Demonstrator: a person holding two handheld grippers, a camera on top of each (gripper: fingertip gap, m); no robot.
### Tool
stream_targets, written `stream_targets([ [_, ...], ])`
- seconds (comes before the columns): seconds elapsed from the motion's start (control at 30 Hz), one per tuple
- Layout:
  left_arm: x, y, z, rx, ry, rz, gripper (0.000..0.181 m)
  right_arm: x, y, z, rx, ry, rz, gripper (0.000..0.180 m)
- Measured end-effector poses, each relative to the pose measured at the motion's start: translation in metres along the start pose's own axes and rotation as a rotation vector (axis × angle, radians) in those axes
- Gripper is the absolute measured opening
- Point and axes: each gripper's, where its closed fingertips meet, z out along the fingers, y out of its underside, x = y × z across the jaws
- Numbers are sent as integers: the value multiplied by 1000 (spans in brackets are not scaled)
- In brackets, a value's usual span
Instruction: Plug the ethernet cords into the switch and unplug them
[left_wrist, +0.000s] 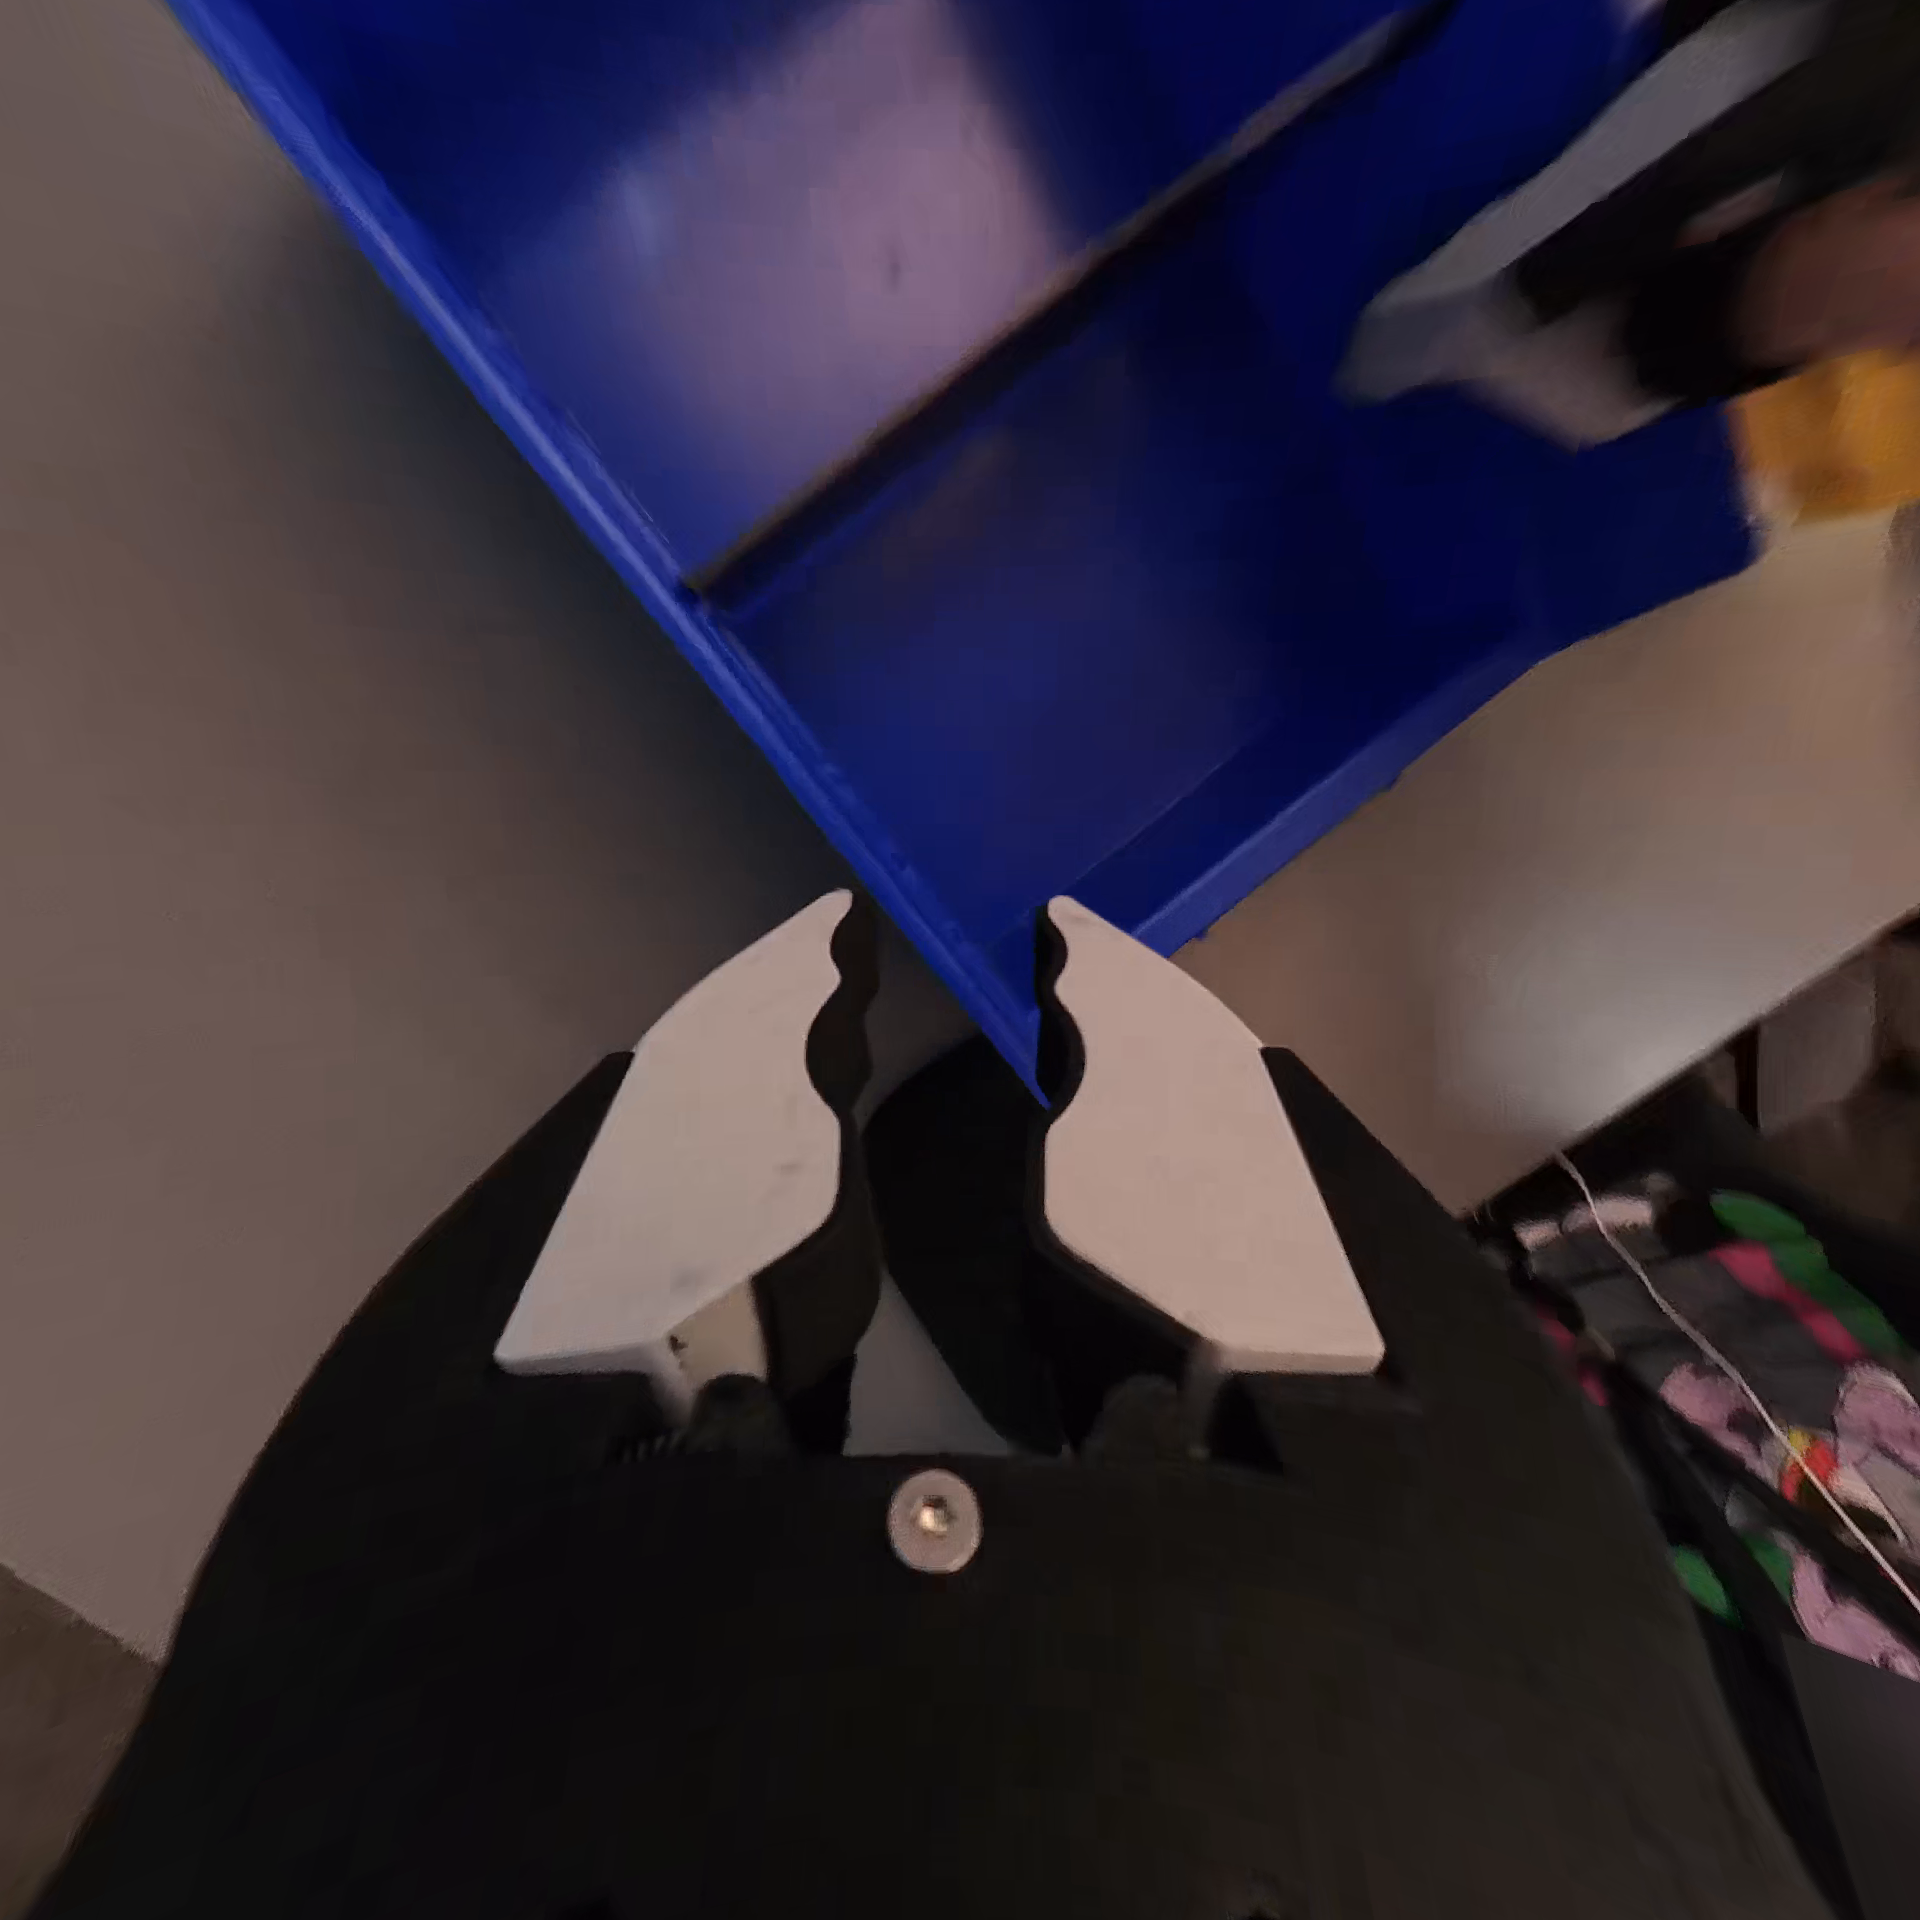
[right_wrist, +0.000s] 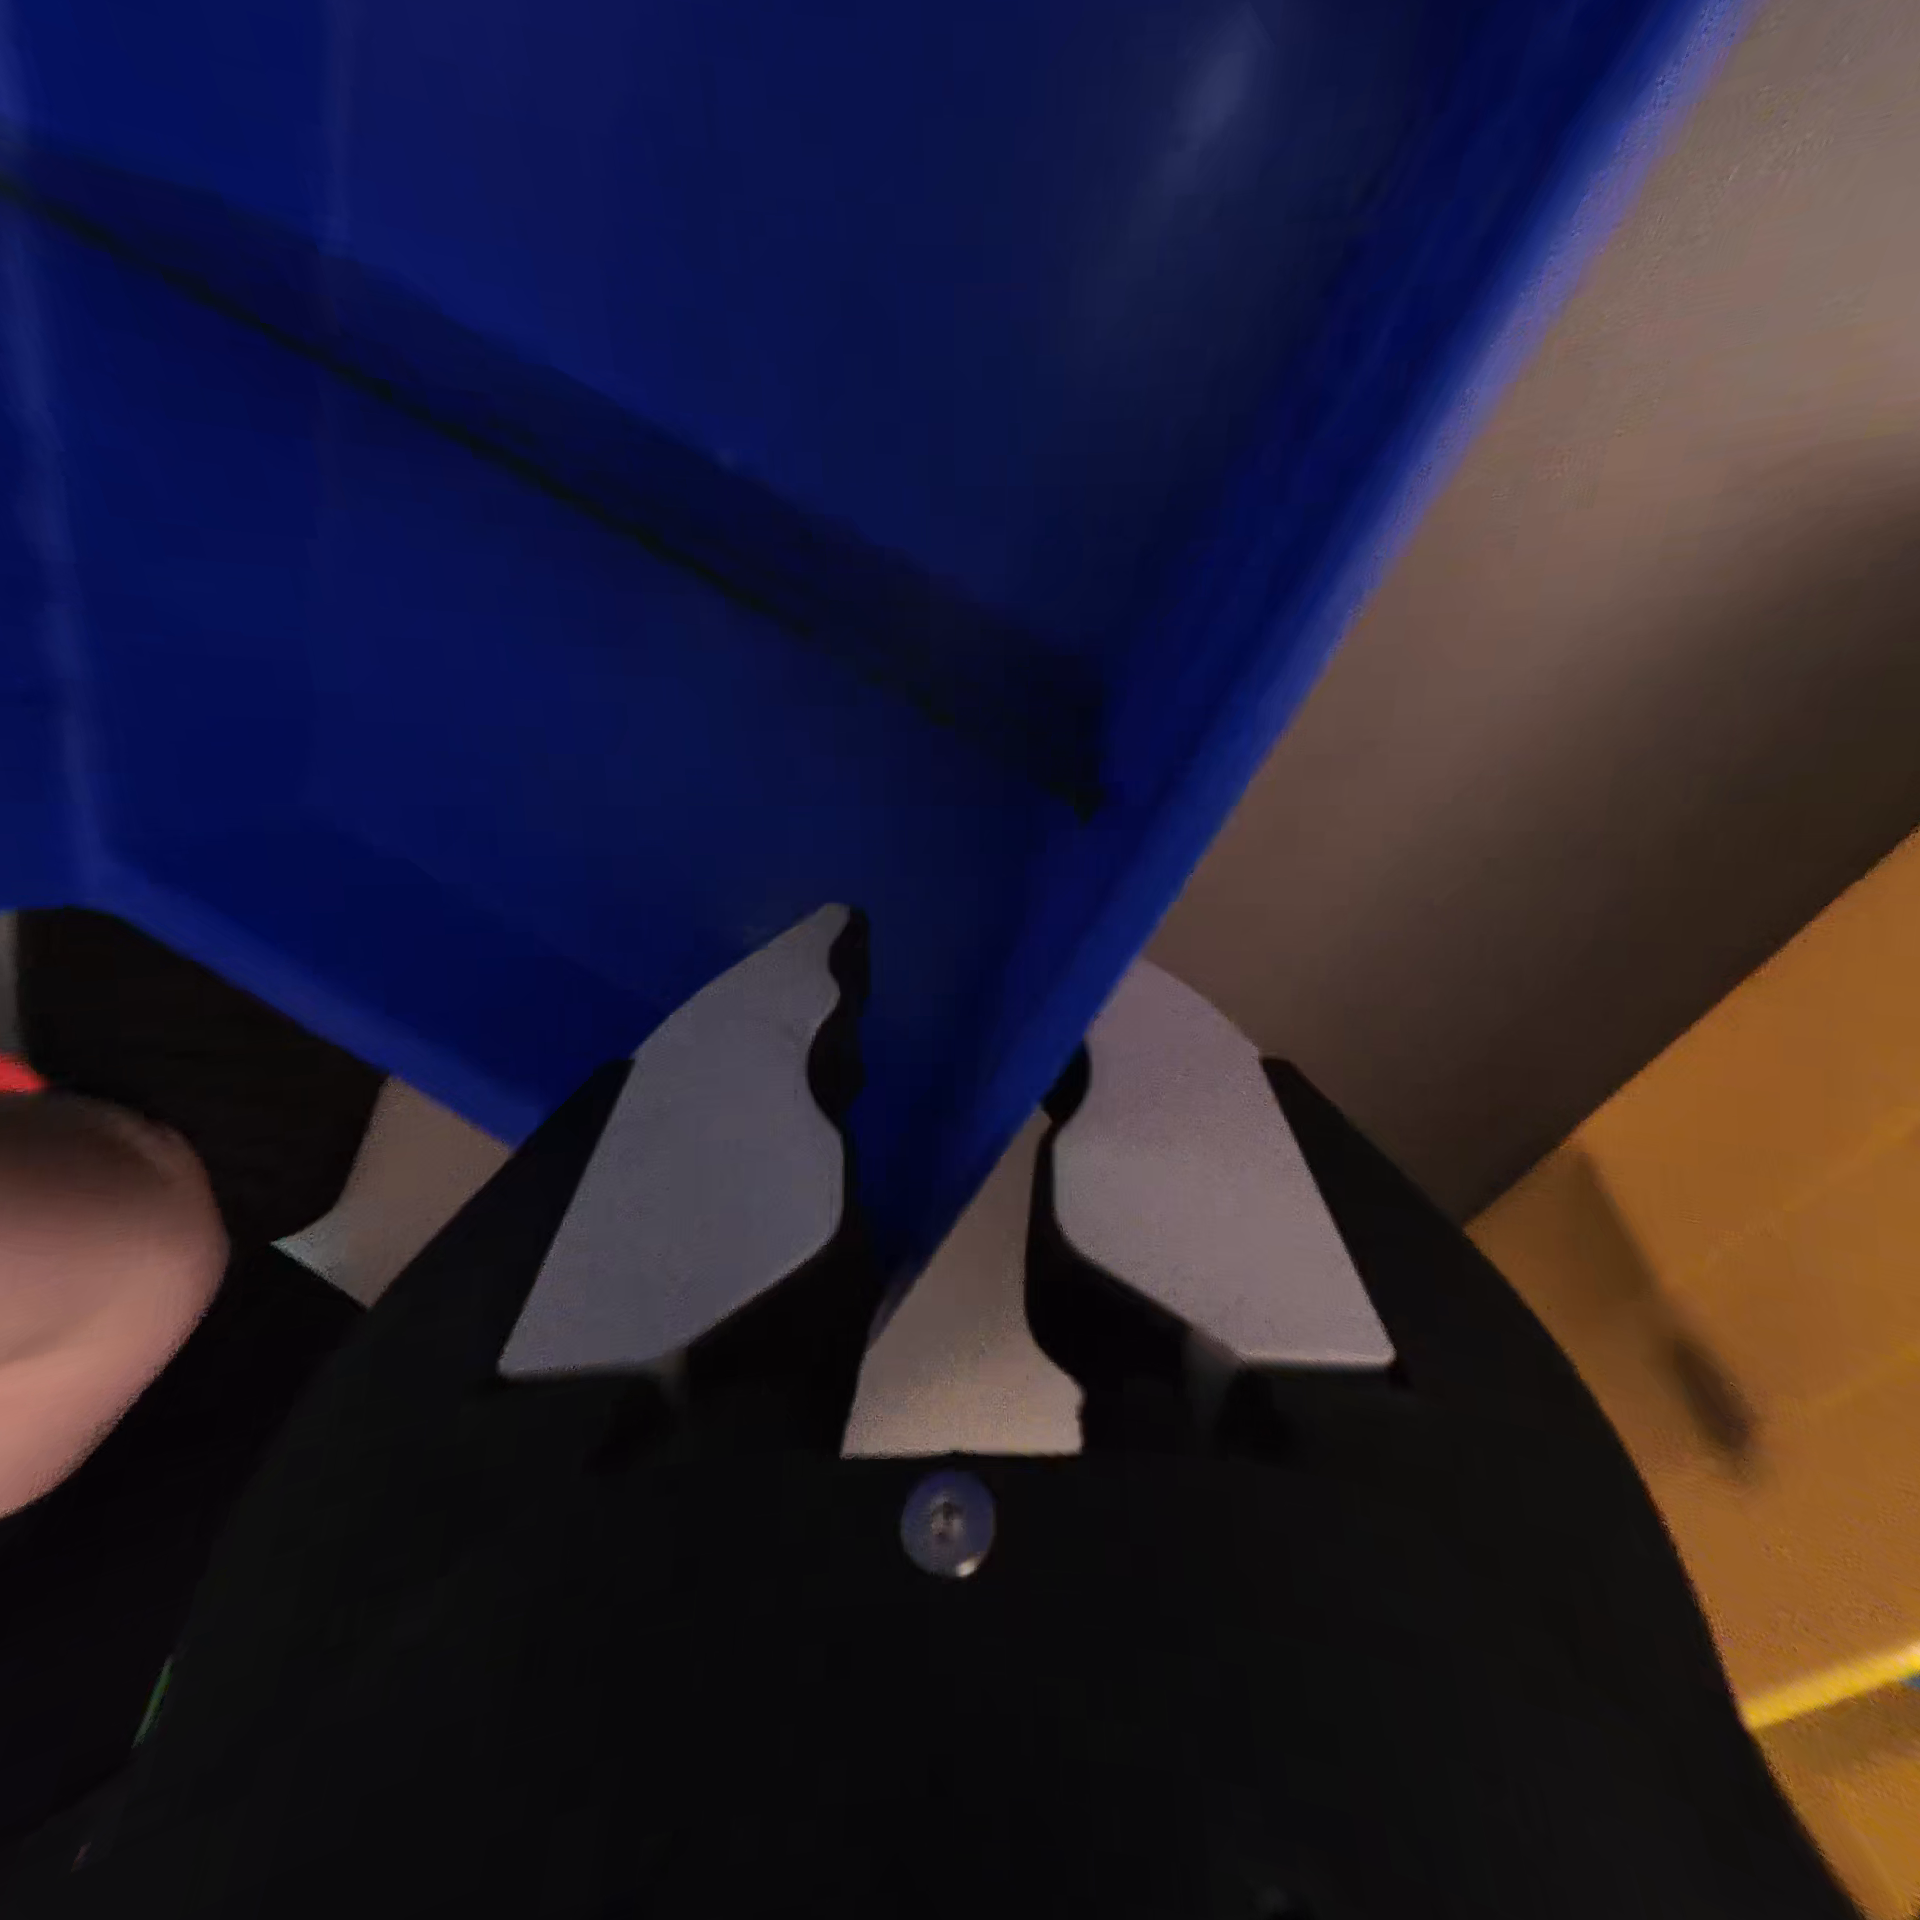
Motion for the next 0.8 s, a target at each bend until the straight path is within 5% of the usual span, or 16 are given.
stream_targets([
  [0.17,1,-48,-66,422,-153,73,27,8,7,12,-202,20,82,12],
  [0.27,20,-70,-114,722,-109,66,26,20,8,8,-216,53,74,6],
  [0.43,38,-62,-161,917,-111,76,41,27,25,-20,-285,49,-7,5],
  [0.63,46,-49,-226,1293,-106,-6,58,44,46,-132,-251,-6,-53,4],
  [0.8,85,-80,-176,1116,164,76,75,120,110,-258,-107,-12,91,4],
])
